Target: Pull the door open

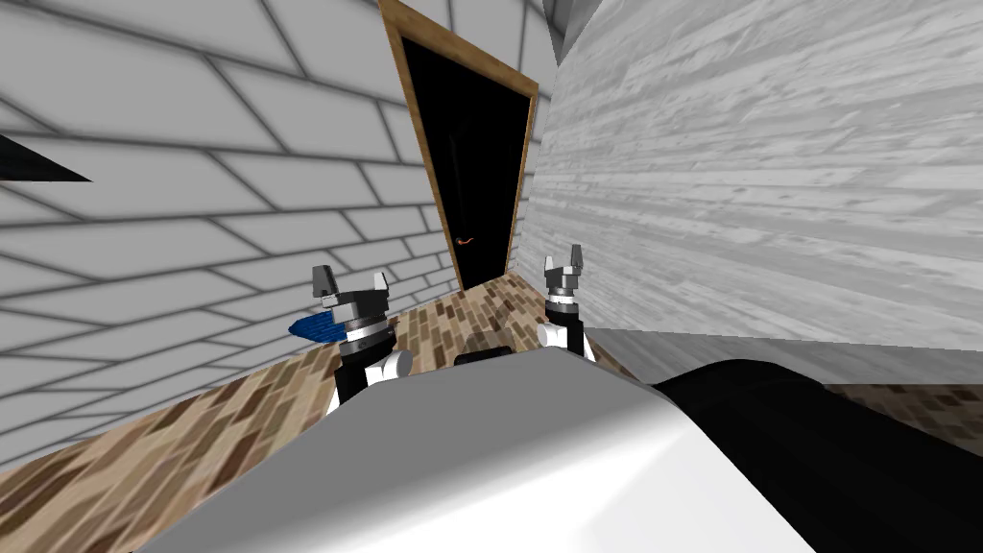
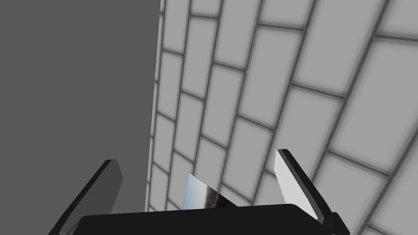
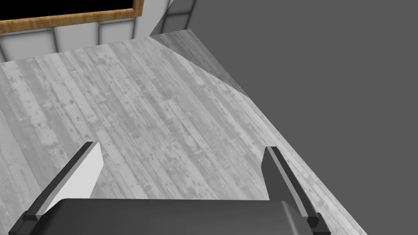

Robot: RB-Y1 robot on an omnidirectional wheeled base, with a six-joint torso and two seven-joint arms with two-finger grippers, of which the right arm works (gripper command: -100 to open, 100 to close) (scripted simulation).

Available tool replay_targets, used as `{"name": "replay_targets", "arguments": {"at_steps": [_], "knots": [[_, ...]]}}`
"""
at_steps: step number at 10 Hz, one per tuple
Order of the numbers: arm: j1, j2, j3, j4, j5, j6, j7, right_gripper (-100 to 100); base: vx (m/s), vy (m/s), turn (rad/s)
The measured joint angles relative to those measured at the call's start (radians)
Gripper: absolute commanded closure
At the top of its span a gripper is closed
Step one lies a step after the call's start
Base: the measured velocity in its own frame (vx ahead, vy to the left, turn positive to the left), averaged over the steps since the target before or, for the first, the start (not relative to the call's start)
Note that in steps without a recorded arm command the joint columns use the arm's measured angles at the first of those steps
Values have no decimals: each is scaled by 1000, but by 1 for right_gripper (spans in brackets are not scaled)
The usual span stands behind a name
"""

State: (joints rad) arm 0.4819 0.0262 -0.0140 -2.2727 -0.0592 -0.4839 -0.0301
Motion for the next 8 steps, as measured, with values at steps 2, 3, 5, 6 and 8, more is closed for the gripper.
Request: {"name": "replay_targets", "arguments": {"at_steps": [2,3,5,6,8], "knots": [[-21,-14,-3,50,2,-11,-2,-100,88,38,47],[-28,-22,-5,73,3,-16,-5,-100,97,55,50],[-53,-29,-4,112,8,-13,-3,-100,94,38,48],[-65,-35,-9,133,7,-14,-6,-100,78,22,43],[-81,-44,-10,175,10,-22,-8,-100,76,12,56]]}}
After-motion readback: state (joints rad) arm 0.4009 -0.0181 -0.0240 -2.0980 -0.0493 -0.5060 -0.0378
